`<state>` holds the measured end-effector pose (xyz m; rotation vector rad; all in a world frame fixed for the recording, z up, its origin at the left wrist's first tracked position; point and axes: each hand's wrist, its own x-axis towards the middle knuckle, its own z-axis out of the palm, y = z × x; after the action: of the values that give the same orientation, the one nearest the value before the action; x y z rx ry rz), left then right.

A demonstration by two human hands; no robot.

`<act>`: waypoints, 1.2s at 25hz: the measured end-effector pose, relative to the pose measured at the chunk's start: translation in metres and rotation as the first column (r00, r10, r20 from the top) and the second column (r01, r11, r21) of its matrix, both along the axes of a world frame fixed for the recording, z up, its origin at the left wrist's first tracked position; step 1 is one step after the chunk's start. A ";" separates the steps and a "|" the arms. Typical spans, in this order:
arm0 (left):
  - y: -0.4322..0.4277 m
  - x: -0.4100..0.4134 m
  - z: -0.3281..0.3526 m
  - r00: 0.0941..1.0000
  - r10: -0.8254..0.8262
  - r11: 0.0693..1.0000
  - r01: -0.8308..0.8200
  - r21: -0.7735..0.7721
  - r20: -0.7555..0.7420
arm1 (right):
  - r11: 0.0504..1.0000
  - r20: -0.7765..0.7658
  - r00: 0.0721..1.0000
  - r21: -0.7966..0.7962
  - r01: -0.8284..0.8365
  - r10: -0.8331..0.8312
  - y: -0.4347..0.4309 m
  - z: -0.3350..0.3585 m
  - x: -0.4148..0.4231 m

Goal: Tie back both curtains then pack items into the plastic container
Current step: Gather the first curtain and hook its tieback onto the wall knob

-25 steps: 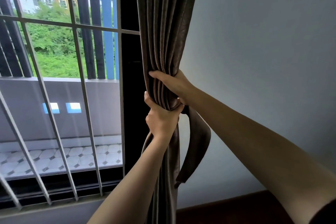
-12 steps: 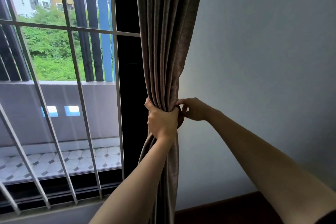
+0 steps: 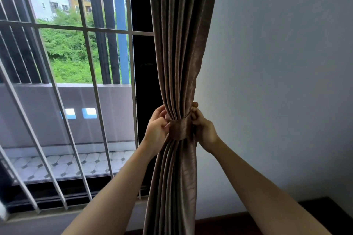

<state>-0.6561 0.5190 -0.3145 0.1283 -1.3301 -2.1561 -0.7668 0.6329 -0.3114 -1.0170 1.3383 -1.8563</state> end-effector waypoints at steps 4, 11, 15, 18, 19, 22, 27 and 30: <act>-0.022 -0.007 0.013 0.971 -0.031 0.931 0.115 -0.347 0.238 | 0.981 -0.293 0.956 0.192 0.038 0.020 0.005 0.004 -0.004; -0.037 -0.020 0.042 0.884 0.066 0.665 0.307 -0.681 0.463 | 0.966 -0.470 0.878 0.257 0.032 0.096 0.005 0.020 -0.014; -0.038 -0.017 0.051 0.848 0.393 0.443 0.164 -0.881 0.355 | 0.965 -0.495 0.866 0.254 0.070 0.068 0.003 0.016 -0.013; -0.033 -0.012 0.054 0.862 0.434 0.334 0.114 -0.935 0.261 | 0.967 -0.504 0.863 0.236 0.096 0.037 -0.002 0.013 -0.011; -0.032 -0.010 0.053 0.877 0.424 0.314 0.093 -0.945 0.227 | 0.966 -0.506 0.861 0.239 0.095 0.040 -0.003 0.013 -0.011; -0.034 -0.003 0.052 0.895 0.394 0.322 0.080 -0.943 0.210 | 0.964 -0.510 0.859 0.251 0.089 0.054 -0.003 0.014 -0.009; -0.045 0.010 0.061 0.825 0.398 0.347 0.271 -0.898 0.402 | 0.959 -0.495 0.867 0.269 0.093 0.055 0.001 0.016 -0.007; -0.051 0.013 0.069 0.776 0.489 0.293 0.284 -0.913 0.398 | 0.954 -0.491 0.867 0.293 0.071 0.087 -0.001 0.018 -0.005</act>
<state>-0.6428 0.4676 -0.2457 0.4616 -2.7178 -0.7619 -0.7720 0.6323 -0.2935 -1.3874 1.8454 -1.3578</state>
